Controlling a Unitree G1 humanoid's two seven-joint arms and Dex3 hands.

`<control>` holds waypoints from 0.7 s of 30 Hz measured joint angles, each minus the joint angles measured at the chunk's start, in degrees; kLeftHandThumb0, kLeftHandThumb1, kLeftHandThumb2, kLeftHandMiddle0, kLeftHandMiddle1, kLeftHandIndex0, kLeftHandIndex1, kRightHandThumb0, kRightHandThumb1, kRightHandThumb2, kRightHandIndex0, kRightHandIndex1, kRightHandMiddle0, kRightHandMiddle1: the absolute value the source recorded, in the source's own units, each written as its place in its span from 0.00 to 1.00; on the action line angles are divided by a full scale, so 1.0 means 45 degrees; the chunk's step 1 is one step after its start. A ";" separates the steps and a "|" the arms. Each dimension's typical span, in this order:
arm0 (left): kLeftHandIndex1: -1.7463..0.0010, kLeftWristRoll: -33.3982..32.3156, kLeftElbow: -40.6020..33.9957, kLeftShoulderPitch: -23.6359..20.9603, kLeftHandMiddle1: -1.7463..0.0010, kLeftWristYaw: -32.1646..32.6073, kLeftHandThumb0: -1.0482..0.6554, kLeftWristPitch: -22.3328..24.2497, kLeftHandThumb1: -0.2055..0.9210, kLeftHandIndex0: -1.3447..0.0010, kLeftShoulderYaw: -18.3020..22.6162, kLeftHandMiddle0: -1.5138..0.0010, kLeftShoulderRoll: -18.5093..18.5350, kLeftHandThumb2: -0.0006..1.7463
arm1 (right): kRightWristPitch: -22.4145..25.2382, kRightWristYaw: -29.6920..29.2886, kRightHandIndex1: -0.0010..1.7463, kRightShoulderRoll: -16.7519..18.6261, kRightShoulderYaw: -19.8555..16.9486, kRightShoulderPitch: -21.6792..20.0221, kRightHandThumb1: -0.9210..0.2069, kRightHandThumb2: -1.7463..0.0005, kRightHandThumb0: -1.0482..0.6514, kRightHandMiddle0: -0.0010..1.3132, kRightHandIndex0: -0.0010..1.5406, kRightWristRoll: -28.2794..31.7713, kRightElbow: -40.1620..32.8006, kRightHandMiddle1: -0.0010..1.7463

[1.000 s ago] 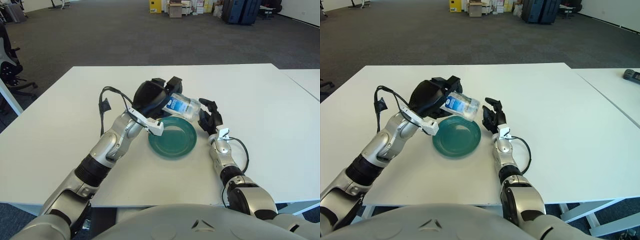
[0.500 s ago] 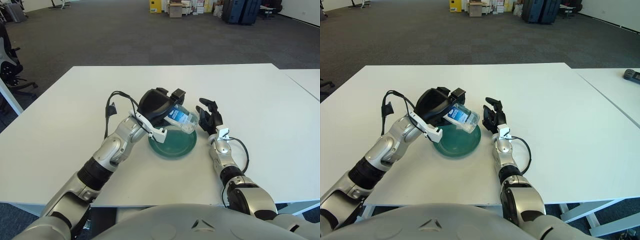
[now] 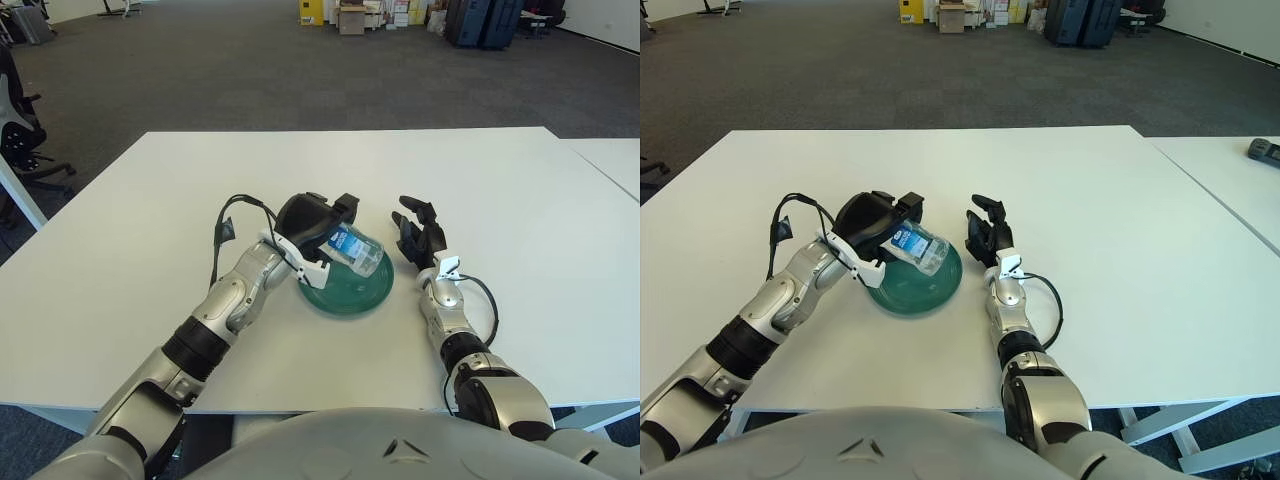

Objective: Put the bottle into the plate.

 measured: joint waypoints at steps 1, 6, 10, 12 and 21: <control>0.00 -0.0083 0.0175 -0.0001 0.00 0.0119 0.35 -0.0083 0.50 0.58 0.0006 0.28 -0.0040 0.72 | -0.0019 0.0004 0.00 0.0001 -0.0001 -0.0001 0.00 0.63 0.25 0.09 0.33 -0.0001 0.0000 0.52; 0.00 -0.0596 0.1214 0.0001 0.00 0.0483 0.35 -0.0376 0.51 0.58 0.0054 0.27 -0.0195 0.71 | -0.0104 -0.0100 0.01 -0.0004 0.0029 -0.0004 0.00 0.63 0.23 0.10 0.33 -0.0045 0.0000 0.52; 0.00 -0.1050 0.1881 0.0002 0.00 0.0672 0.35 -0.0516 0.51 0.58 0.0133 0.27 -0.0266 0.71 | -0.0124 -0.0231 0.01 -0.0013 0.0074 0.0002 0.00 0.64 0.22 0.10 0.34 -0.0070 0.0001 0.52; 0.00 -0.1166 0.2051 0.0000 0.00 0.0733 0.35 -0.0550 0.51 0.58 0.0164 0.27 -0.0272 0.71 | -0.0142 -0.0288 0.01 -0.0018 0.0084 0.0005 0.00 0.63 0.22 0.10 0.34 -0.0092 0.0001 0.52; 0.00 -0.1567 0.2840 -0.0076 0.00 0.1344 0.35 -0.1023 0.51 0.58 0.0220 0.26 -0.0361 0.72 | -0.0210 -0.0804 0.01 -0.0034 0.0213 0.0014 0.00 0.62 0.20 0.10 0.33 -0.0421 0.0010 0.53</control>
